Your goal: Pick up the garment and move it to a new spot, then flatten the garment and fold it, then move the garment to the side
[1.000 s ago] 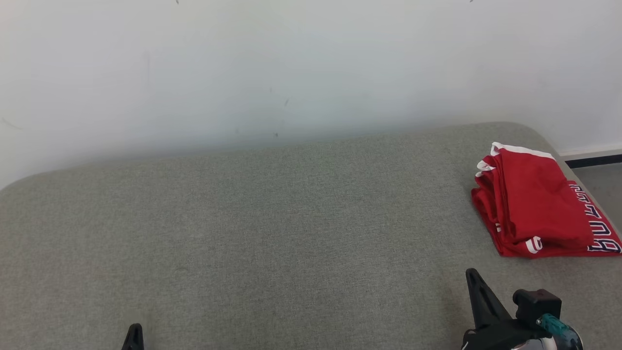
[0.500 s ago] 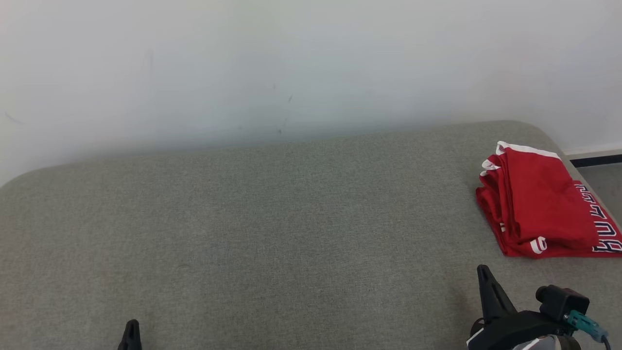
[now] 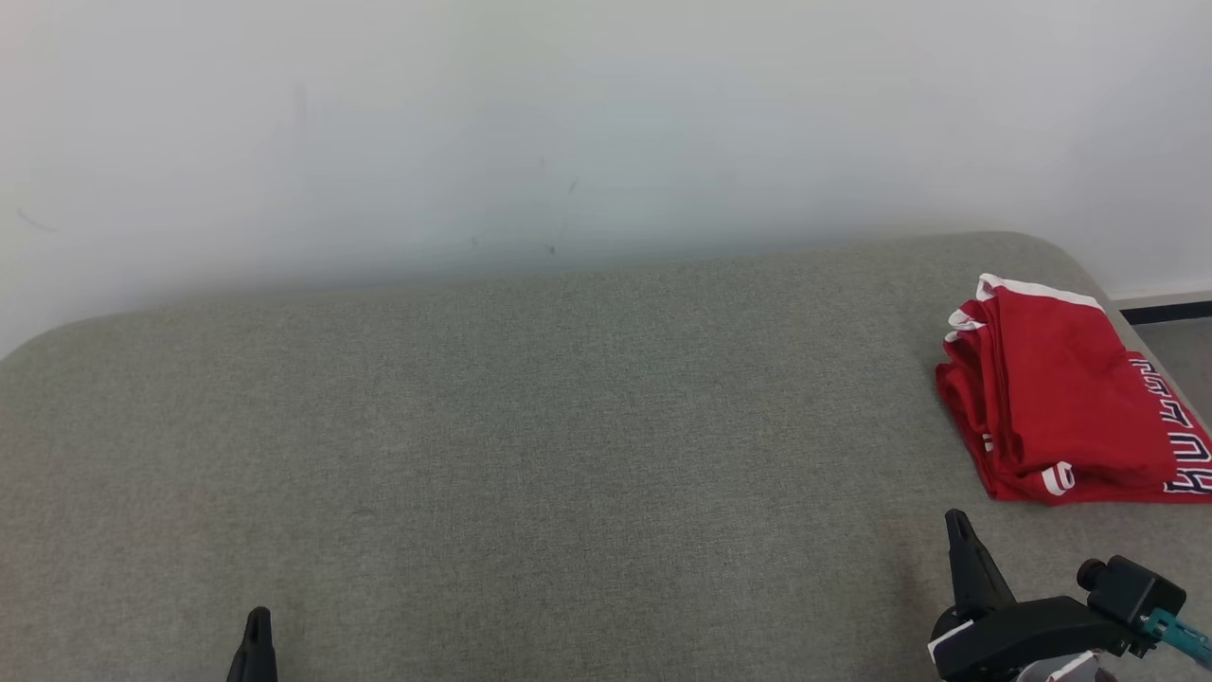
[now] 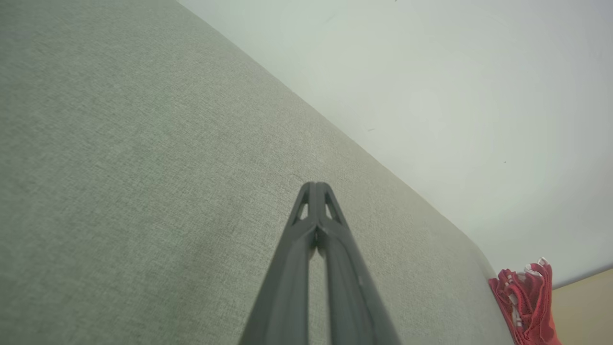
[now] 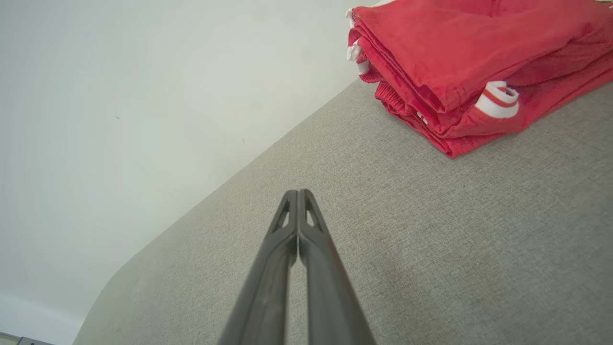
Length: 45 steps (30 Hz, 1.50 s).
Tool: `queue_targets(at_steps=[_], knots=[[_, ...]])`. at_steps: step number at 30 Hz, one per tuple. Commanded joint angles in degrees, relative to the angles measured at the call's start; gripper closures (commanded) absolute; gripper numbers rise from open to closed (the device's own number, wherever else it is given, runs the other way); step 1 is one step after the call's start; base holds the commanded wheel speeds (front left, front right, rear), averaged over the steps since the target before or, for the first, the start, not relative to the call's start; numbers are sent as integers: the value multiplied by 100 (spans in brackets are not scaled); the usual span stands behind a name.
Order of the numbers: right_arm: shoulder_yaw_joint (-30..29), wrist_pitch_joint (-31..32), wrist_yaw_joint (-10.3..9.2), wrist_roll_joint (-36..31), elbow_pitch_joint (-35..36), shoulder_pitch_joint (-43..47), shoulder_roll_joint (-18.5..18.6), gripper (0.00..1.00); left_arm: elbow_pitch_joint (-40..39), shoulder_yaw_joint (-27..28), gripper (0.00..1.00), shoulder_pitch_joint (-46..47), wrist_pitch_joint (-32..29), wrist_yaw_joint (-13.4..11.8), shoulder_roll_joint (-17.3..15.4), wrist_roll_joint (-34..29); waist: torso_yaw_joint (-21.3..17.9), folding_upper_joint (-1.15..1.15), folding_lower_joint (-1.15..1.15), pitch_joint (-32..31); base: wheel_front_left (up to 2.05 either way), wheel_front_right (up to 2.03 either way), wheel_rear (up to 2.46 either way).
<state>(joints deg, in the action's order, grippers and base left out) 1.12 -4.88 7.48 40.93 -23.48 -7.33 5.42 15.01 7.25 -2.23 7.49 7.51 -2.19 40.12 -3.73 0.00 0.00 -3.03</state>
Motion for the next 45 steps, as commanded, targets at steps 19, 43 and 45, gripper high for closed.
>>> queue_targets(at_steps=[19,43,45], knots=[[-243,335,1,1527,352,-31,-74,100,-104,-16,100,379,-410,-1,-56,1568,77,0,0,66,0,0,0],[-453,650,2,2940,593,32,-146,100,-108,-36,100,579,-802,-2,-68,3000,170,0,0,146,0,0,0],[-468,681,2,3047,610,38,-152,100,-108,-38,100,596,-836,-2,-68,3089,177,0,0,153,0,0,0]])
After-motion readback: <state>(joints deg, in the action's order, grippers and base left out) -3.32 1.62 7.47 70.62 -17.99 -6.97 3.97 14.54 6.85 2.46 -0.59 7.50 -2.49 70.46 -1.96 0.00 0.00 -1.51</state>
